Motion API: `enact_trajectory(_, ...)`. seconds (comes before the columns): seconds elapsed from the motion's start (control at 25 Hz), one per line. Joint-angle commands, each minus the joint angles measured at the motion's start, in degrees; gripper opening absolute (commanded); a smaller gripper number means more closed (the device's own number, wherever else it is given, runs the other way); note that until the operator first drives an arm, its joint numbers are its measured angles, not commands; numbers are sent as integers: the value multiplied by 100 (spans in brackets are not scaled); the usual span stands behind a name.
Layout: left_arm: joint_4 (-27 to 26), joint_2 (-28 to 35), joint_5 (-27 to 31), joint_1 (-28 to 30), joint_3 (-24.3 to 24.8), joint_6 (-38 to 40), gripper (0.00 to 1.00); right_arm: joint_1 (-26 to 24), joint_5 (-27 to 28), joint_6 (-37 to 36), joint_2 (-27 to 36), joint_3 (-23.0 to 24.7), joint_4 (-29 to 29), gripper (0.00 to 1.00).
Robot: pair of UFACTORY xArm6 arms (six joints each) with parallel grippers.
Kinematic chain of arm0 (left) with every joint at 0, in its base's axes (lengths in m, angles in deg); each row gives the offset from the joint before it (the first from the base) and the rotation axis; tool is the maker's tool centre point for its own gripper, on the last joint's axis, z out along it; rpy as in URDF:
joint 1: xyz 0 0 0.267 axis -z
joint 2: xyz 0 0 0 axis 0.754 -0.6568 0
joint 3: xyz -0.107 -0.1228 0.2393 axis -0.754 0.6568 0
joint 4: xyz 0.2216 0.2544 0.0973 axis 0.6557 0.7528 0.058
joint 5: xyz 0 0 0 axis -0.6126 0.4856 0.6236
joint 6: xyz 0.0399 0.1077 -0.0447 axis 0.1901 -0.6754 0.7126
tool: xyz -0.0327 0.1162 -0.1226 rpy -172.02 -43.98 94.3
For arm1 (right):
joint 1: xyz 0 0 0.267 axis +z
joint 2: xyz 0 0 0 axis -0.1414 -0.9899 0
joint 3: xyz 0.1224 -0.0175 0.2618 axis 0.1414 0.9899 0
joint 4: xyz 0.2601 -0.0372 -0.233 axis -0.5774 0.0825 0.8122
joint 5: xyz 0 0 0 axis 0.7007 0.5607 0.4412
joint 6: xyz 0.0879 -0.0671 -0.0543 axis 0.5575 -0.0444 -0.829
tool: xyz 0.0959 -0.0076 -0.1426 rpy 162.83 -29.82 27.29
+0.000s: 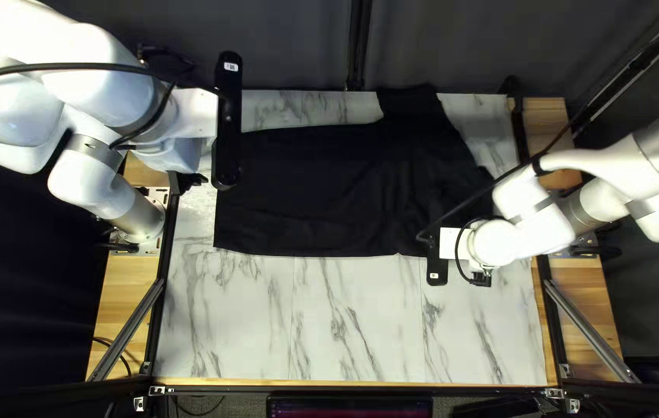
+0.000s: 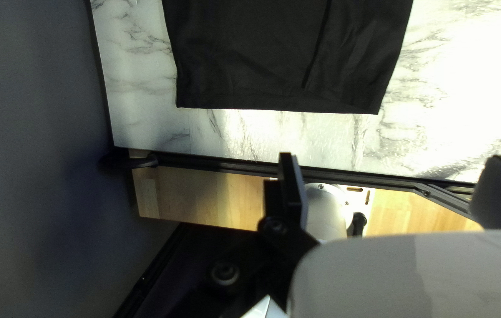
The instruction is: Fold t-shirt
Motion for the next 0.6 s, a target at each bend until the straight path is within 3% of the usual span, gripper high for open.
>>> enact_trajectory(0.04,0,0,0,0,0,0,100,-489,-546,-418,53,320,-286,100)
enact_trajectory(0.6,0,0,0,0,0,0,100,-482,-997,-610,-185,313,-1138,99)
